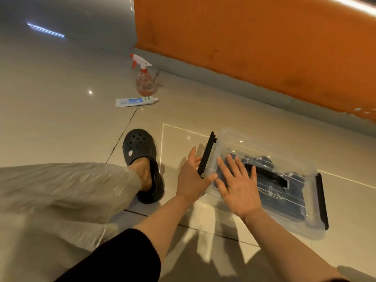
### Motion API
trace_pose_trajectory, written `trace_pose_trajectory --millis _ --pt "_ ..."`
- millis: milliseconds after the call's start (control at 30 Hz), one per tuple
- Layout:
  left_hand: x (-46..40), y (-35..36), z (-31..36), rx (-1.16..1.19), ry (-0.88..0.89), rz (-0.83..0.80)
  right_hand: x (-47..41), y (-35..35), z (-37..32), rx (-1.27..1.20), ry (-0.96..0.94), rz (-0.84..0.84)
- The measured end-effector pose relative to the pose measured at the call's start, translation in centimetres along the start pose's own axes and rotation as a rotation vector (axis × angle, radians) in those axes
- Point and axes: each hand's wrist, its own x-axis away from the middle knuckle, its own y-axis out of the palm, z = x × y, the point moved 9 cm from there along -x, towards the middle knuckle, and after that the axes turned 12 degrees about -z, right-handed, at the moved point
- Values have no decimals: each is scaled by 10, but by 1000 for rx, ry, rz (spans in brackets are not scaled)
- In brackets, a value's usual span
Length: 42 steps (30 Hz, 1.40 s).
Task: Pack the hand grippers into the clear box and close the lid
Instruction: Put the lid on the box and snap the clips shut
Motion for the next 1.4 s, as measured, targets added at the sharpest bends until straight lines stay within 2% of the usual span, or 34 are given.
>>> trace_pose_trajectory --millis 133,400,600,867,1400 --pt "9 7 5 -136 93 64 1 -2 -3 9 -3 -1" --pt "24 10 -6 -202 199 135 1 0 -2 14 -23 25" --pt "21 17 -22 -28 114 1 1 1 -1 18 -10 14" --pt "19 14 -17 -70 153 -19 0 1 -1 23 -2 9" --pt "16 17 -18 61 79 -84 -2 1 -1 38 -10 24"
